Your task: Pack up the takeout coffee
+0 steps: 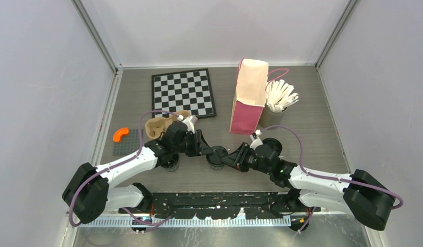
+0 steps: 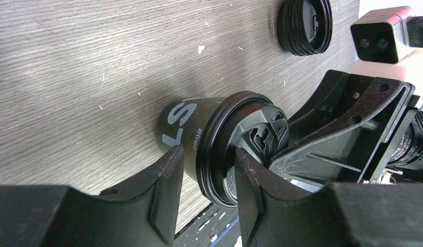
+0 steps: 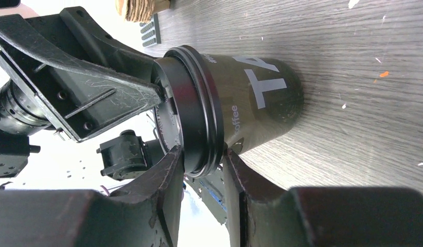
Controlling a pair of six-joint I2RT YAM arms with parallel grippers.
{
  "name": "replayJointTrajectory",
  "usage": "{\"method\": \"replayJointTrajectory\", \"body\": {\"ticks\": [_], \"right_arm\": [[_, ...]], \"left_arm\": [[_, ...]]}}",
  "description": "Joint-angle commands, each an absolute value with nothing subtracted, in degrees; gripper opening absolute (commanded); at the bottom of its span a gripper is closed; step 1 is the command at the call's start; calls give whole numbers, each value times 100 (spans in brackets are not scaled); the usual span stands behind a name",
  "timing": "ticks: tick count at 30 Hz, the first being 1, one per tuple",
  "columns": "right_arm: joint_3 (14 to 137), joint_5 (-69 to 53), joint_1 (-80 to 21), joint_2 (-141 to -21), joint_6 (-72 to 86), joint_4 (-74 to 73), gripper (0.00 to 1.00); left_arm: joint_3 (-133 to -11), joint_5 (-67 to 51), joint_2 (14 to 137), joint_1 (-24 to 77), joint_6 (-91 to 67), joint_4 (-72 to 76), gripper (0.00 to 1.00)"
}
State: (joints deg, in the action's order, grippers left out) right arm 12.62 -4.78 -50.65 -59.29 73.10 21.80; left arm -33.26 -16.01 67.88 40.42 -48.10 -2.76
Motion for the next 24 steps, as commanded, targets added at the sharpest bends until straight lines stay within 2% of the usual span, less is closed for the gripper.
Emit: {"method": "replayJointTrajectory", "body": {"ticks": [1, 9, 12, 18, 24], "right_arm": [[919, 245, -5084, -6178, 7066, 864, 25], [965, 326, -5097, -5844, 6930, 564, 23], [1177, 224, -5098, -5558, 6804, 400, 25], [2272, 399, -5089, -4581, 6246, -1180, 48], [2784, 613, -5047, -4167, 5524, -1739, 51]], "left_arm": [[-3056, -1366, 6851, 4069, -4691, -840, 41], [-3037, -1364, 6786, 4069, -4746, -872, 41], [-3055, -1454, 6758, 4072, -4700, -839, 41], [-3109, -1777, 6747, 4069, -4476, -680, 41], [-3090, -2141, 6932, 4069, -4437, -298, 41]]}}
